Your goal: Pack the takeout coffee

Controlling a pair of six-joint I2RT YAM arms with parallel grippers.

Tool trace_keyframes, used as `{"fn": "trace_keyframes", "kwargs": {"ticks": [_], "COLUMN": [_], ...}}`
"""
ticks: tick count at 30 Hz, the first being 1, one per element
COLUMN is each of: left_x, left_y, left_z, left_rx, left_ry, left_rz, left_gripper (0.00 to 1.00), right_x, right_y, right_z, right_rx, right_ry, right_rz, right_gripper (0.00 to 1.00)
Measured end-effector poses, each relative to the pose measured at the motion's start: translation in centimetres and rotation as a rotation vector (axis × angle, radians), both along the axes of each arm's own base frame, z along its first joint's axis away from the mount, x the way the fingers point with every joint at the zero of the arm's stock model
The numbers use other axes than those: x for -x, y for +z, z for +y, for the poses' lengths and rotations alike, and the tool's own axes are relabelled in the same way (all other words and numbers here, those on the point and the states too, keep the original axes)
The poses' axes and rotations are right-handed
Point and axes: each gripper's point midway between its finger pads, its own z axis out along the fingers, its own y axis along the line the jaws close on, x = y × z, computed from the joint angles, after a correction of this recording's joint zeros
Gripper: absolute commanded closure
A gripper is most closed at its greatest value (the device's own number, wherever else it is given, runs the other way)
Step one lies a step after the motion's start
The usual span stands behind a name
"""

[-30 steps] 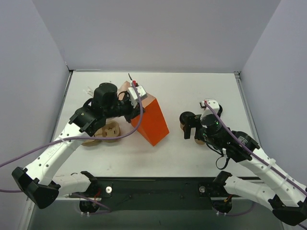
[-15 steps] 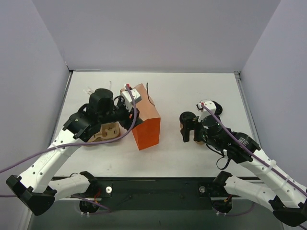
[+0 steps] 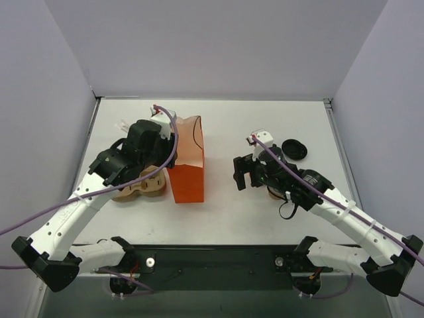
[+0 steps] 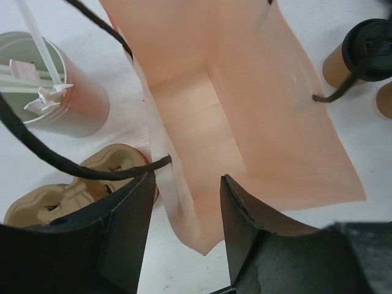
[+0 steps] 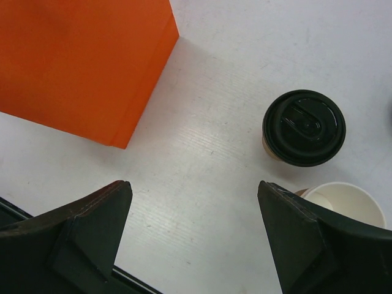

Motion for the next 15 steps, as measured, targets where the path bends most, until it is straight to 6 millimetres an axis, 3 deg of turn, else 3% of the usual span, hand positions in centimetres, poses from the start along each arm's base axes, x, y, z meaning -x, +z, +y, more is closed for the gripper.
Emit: {"fn": "trace_keyframes", "kwargs": {"ticks": [6, 15], "left_x": [0.0, 0.5], "left_y": [-0.3, 4.9], "left_z": [0.0, 0.1], "left_rx": [0.019, 0.108], "left_ry": [0.035, 0.027], "left_rz": [0.024, -0.08], "left_gripper": [0.43, 0.35], "right_x": [-0.4, -0.3], "right_y": [-1.3, -1.8], "right_z": [1.1, 1.3], "right_rx": [0.012, 0.011], "right_ry": [0.022, 0.03], "right_rz": [0.029, 0.043], "right_gripper": [0.13, 0.13]}}
